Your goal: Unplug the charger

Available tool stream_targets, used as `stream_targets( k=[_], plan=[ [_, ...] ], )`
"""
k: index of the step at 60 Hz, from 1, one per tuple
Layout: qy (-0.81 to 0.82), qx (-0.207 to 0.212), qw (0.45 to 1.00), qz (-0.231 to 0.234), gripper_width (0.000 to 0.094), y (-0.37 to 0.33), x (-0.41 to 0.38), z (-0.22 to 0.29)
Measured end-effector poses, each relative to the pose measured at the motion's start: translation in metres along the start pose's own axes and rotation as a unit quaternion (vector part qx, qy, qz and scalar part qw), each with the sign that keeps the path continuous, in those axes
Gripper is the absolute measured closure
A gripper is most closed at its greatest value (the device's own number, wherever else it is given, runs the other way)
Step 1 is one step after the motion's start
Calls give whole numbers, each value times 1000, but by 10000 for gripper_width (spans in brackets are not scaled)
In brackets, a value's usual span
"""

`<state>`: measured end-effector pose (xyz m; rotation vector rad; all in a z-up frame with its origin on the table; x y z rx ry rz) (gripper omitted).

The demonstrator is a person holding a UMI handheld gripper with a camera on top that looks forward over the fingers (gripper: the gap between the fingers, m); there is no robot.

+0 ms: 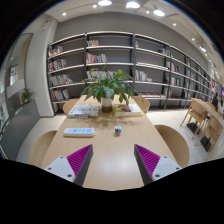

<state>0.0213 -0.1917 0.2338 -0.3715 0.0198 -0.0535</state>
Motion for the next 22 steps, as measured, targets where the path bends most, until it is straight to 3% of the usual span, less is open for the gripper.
stream_targets(
  k=[22],
  plan=[
    [-26, -10, 1000, 3, 102, -34, -4, -13]
  ],
)
Point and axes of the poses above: the point between the fingertips, and its own axes, seen from behind it with the camera up: x to the right, z up, y forward, the way the camera looks, the point moved 9 cm from there along -y, backward, against the way the camera looks, and after that the axes turned 8 degrees about x, right-handed, at the moved point
